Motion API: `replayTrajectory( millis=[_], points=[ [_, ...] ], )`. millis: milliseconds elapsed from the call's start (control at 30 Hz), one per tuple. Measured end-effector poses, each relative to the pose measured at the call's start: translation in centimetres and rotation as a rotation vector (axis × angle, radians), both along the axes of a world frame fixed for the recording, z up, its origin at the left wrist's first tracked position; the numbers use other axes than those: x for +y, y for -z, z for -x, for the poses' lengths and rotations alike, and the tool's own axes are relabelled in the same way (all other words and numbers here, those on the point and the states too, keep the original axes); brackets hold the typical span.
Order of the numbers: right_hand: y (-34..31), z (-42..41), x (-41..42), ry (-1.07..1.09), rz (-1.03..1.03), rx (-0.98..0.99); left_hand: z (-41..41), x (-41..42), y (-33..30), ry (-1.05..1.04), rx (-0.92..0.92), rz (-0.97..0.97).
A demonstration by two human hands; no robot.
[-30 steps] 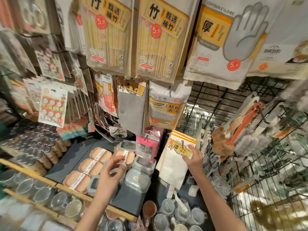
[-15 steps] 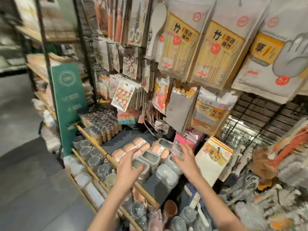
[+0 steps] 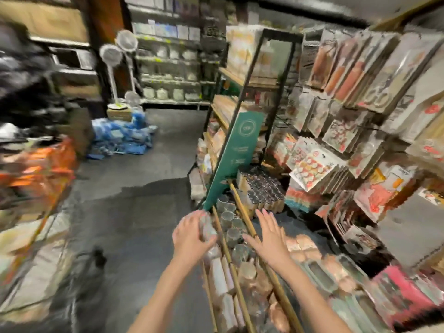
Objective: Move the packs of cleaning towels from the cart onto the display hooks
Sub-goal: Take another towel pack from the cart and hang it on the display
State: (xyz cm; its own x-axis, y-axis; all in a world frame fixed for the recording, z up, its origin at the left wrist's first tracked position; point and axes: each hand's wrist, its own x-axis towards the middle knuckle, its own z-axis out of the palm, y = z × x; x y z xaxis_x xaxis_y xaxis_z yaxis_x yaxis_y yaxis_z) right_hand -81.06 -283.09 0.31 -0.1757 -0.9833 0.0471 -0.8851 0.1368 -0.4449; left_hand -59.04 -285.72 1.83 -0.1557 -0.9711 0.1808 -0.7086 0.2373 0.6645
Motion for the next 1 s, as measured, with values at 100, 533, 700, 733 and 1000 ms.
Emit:
replayTrajectory(
  millis=[100, 533, 700, 733, 1000],
  points=[
    [-0.5, -4.8, -5.0, -0.079, 0.005, 0.023, -5.3, -3.4, 0.3, -0.092, -0.020, 0.002],
    [-1.2, -27.8, -23.5, -0.398, 0.064, 0.023, -26.1, -16.3, 1.7, -0.367, -0.078, -0.033],
    [-0.2, -33.7, -27.9, -0.478, 0.026, 0.013, -31.5, -18.7, 3.2, -0.467, -0.056, -0.071],
    [0.2, -34.8, -28.7, -0.503, 0.017, 0.015, -32.4, -19.0, 3.6, -0.496, -0.046, -0.088],
    [3.1, -43.6, -38.0, -0.724, -0.058, 0.036, -39.2, -24.4, 6.9, -0.727, -0.014, -0.195]
  ],
)
